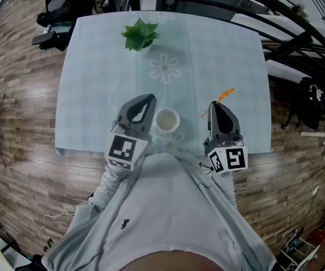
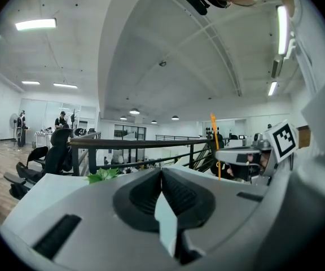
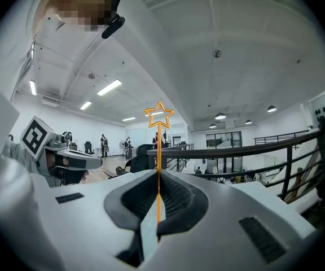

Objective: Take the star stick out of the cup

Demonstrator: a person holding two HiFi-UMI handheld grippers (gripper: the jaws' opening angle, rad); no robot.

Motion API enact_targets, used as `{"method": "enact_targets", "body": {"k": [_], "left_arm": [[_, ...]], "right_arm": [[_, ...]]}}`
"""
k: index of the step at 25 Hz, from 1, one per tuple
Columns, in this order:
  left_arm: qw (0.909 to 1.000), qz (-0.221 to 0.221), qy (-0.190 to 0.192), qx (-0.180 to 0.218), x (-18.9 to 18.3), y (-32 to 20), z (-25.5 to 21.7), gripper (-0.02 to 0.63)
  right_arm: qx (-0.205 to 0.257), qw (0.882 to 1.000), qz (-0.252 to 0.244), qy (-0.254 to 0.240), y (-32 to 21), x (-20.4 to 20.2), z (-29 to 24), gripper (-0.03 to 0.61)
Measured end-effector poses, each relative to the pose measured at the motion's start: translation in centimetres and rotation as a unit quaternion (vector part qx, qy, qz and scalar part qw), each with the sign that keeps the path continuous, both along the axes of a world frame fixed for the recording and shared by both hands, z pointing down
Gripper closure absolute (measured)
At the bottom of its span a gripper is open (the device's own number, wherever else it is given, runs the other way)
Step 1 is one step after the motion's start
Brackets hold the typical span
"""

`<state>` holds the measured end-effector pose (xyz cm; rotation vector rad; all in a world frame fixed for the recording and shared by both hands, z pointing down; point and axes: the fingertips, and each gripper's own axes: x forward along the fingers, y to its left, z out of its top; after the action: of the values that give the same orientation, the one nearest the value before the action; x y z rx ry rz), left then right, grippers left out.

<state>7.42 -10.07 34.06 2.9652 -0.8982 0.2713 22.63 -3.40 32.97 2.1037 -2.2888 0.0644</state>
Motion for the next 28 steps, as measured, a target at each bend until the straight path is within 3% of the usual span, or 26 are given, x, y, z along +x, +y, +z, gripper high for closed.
{"method": "enact_targets", "body": {"k": [28], "left_arm": [[0.9996, -0.025, 0.000, -0.014, -1.0, -0.7, 1.0, 0.594]], "right_arm": [[-0.024, 0.999, -0.025, -0.009, -1.1, -1.2, 1.2, 0.558]]}}
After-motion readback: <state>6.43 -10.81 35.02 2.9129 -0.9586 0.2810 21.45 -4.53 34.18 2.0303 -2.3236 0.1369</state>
